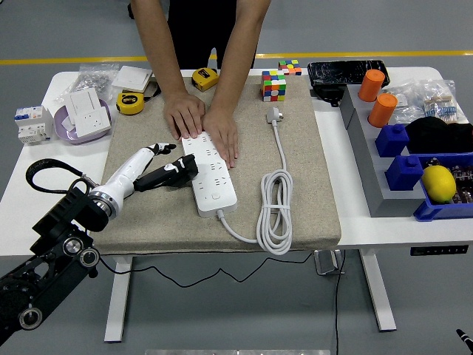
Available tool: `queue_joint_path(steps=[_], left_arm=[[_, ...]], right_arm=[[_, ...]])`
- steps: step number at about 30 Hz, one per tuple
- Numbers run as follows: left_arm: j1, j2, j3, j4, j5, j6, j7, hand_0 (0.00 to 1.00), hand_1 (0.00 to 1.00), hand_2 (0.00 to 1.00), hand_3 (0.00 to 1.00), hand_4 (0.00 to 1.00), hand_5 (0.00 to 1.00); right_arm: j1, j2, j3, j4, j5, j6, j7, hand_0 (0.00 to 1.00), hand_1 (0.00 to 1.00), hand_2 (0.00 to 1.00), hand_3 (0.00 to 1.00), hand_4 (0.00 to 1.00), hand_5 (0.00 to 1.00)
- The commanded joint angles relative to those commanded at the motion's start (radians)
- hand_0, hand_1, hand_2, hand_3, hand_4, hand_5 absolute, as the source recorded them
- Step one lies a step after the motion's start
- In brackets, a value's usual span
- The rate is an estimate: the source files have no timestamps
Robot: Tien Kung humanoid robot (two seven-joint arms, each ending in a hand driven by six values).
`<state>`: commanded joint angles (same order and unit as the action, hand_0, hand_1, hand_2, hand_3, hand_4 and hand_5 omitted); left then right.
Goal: Pick up the plug,place it near the board,insert it into the board,press the button
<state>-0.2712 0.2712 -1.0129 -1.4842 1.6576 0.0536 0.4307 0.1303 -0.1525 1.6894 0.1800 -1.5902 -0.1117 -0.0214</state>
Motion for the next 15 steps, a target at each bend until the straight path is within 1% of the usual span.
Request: queue_joint_path(steps=[7, 15], left_arm=[[-0.008, 0.001, 0.005, 0.018, -0.007, -0.016, 0.016, 0.998, 0.956, 0.908, 0.883, 0.998, 0.998], [-0.028, 0.005, 0.024, 0.02, -0.011, -0.036, 0.02, 0.998, 0.949, 0.902, 0.874, 0.998, 0.998]], right_arm=[[0.005, -0.001, -0.001, 0.0, 0.003, 0.0, 0.002, 0.998, 0.835, 0.756, 0.788, 0.998, 0.835], [0.006, -0.004, 0.011, 0.0, -0.004, -0.002, -0.003, 0.998, 0.835, 0.756, 0.788, 0.998, 0.836]])
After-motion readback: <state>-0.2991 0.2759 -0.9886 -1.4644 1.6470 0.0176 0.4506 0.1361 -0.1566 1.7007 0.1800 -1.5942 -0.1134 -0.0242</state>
